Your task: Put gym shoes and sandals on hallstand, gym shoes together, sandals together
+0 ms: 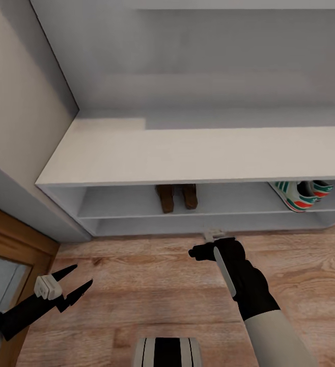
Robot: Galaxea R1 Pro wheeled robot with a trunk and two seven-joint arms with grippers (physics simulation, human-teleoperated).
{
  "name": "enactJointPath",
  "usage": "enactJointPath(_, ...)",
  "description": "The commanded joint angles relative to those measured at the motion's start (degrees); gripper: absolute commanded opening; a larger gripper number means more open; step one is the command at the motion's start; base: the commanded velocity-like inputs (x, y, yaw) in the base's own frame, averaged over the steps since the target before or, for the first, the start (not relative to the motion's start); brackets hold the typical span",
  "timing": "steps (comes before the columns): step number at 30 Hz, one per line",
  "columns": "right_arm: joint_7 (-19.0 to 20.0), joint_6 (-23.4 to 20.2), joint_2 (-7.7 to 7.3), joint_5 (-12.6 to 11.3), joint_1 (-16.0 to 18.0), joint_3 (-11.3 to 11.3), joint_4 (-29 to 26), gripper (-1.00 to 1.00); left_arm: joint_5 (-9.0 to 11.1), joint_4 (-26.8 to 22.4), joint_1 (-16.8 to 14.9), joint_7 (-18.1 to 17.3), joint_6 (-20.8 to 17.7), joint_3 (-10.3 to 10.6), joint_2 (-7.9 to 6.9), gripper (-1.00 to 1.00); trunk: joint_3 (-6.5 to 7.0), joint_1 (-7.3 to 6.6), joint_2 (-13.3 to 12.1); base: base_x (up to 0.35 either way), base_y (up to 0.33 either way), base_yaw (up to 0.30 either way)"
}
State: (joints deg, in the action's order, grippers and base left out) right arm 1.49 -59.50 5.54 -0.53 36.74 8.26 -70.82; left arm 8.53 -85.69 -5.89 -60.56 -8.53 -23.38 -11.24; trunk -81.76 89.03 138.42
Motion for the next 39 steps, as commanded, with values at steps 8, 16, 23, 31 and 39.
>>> enactJointPath(8, 0.05, 0.0, 0.0, 0.07, 0.04, -0.11, -0.02, 1.0, 0.0, 0.0, 0.0, 0.0, 0.0, -0.08, 0.0, 1.0, 0.0, 0.0, 0.0, -0.288, 0.0, 0.0)
enactJointPath(16, 0.31, 0.01, 0.0, -0.34, -0.11, -0.33, 0.05, 1.0, -0.16, 0.0, 0.0, 0.19, 0.0, -0.22, 0.07, 1.0, 0.0, 0.0, 0.0, -0.055, 0.0, 0.0)
enactJointPath(23, 0.45, 0.61, -0.13, -0.37, -0.43, -0.35, 0.34, 1.0, -0.55, 0.05, 0.0, 0.43, 0.0, -0.35, 0.08, 1.0, 0.0, 0.0, 0.0, -0.005, 0.0, 0.0)
enactJointPath(31, 0.44, 1.77, -0.19, 0.02, -0.6, -0.35, 0.41, 1.0, -0.71, 0.14, 0.0, 0.71, 0.0, -0.53, 0.2, 1.0, 0.0, 0.0, 0.0, 0.0, 0.0, 0.0)
enactJointPath(39, 0.52, 15.52, -0.33, -0.18, -0.62, -0.35, 0.43, 1.0, -0.21, 0.17, 0.0, 6.29, 0.0, -0.69, 0.4, 1.0, 0.0, 0.0, 0.0, 0.0, 0.0, 0.0)
